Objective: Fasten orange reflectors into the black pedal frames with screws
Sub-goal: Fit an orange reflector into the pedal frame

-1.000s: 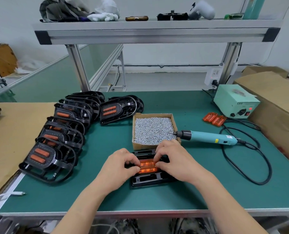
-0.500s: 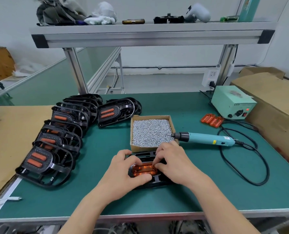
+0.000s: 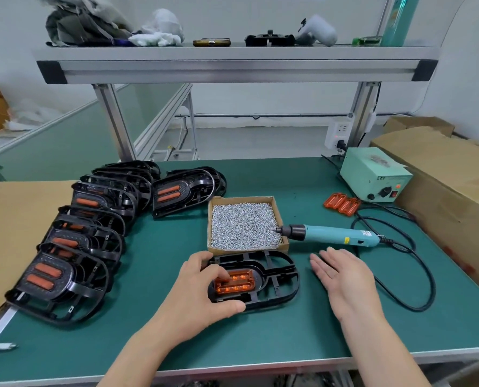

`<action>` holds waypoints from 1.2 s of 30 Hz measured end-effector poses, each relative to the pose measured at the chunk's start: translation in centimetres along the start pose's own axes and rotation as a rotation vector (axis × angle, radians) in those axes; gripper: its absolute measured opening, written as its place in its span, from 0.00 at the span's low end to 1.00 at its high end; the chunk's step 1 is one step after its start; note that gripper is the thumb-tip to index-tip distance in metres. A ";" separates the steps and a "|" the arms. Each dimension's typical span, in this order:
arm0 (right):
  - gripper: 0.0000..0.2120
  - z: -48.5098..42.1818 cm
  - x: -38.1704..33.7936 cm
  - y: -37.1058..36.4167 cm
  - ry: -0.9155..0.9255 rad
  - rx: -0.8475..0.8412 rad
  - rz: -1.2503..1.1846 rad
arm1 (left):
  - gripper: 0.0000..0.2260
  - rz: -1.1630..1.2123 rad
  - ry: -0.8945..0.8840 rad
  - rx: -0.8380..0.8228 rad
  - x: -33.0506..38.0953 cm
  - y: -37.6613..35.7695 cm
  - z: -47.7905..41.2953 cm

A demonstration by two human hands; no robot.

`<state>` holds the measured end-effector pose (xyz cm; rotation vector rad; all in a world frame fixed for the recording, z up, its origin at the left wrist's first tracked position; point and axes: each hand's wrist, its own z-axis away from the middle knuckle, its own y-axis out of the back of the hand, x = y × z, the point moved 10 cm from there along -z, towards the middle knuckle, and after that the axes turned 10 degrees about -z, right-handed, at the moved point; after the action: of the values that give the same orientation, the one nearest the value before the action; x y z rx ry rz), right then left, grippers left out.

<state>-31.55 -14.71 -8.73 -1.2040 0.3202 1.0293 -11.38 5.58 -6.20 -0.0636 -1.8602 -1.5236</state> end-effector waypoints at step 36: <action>0.14 -5.5 -1.4 -10.3 0.132 -0.200 -0.407 | 0.19 0.049 -0.067 0.320 1.4 2.9 1.4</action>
<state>-22.50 -20.17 -3.52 -1.4495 0.0675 0.6394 -11.72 7.14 -3.06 -0.0115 -2.1180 -1.1880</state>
